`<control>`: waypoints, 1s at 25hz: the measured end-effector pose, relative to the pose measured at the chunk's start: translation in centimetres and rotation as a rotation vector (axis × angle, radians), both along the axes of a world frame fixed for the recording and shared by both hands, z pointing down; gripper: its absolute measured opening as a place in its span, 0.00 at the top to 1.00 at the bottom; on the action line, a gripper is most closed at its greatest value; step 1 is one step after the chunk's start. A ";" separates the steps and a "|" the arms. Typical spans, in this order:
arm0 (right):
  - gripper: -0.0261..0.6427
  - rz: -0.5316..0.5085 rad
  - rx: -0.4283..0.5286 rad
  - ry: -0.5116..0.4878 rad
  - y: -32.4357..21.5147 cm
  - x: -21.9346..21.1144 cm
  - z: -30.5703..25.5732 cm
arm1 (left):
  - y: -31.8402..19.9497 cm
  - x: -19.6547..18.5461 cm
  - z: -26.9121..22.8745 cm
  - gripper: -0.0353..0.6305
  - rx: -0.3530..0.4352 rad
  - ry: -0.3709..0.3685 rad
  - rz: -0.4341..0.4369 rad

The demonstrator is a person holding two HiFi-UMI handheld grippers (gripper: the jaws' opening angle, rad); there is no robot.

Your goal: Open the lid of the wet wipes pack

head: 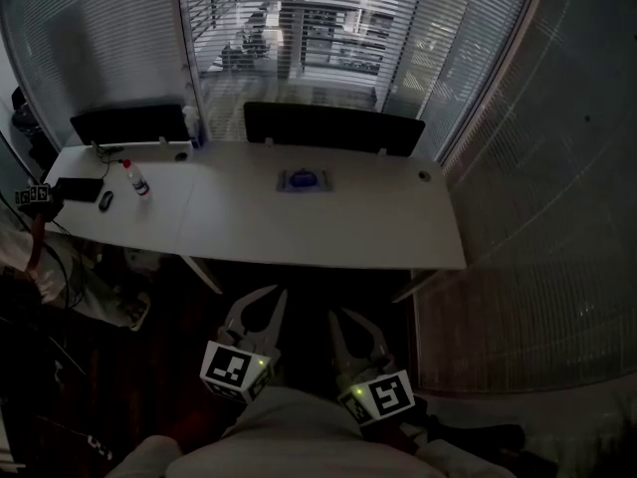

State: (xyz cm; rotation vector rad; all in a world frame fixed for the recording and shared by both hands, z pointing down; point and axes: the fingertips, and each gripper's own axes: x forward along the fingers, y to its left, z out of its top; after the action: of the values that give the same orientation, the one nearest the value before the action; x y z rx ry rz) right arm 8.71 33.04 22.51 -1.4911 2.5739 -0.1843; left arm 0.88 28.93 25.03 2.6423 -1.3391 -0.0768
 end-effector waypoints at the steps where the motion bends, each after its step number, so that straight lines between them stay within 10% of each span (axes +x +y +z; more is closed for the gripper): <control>1: 0.96 0.002 0.001 0.005 -0.3 0.1 0.0 | -0.4 0.0 0.1 0.94 -0.002 0.000 0.000; 25: 0.96 0.043 -0.006 0.052 -26.1 -5.8 -0.4 | -25.8 -5.0 0.7 0.94 0.003 0.041 0.071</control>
State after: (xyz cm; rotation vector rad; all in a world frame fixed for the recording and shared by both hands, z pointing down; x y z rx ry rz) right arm 2.92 6.91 22.14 -1.5717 2.5804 -0.1498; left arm -4.09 3.08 25.70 2.6730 -1.2320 -0.1226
